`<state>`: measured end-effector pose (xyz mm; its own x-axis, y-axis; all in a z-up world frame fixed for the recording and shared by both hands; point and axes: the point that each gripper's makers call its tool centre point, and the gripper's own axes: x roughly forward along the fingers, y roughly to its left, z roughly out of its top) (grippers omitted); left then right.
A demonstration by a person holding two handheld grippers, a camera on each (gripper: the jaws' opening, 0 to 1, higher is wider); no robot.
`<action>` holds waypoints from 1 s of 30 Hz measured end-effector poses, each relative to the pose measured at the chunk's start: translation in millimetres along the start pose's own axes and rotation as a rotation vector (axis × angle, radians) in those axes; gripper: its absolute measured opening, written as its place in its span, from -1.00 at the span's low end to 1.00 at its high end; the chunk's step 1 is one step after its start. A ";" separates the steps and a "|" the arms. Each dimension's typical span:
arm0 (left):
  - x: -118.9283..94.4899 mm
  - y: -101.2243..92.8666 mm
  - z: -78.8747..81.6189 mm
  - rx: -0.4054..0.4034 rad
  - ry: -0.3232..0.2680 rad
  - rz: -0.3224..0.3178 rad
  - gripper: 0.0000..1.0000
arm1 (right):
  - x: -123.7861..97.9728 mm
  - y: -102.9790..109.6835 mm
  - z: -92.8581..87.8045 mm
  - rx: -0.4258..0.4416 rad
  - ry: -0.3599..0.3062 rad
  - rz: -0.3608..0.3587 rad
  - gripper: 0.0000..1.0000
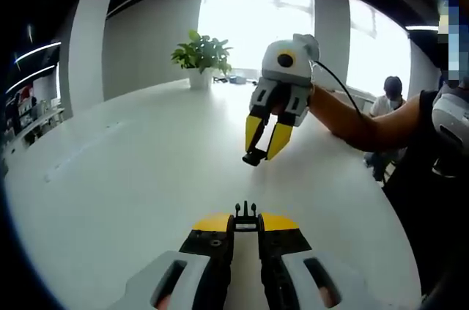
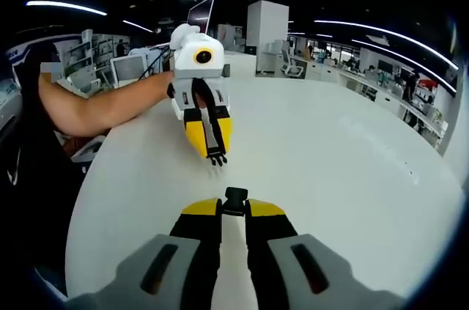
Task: Snap the two parts of the plastic buckle together until the buckle closes and remains connected.
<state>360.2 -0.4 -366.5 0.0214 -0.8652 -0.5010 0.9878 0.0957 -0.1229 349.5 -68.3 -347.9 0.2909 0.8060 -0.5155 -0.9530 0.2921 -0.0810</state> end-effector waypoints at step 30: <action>-1.1 -23.9 -2.3 0.027 0.029 -0.073 -0.78 | 3.5 26.7 -3.3 -0.004 -0.030 0.129 -0.80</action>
<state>336.2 -0.7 -365.0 -0.0553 -0.8545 -0.5165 0.9904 0.0187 -0.1370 324.7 -59.4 -354.7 0.1678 0.8521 -0.4958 -0.9830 0.1826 -0.0189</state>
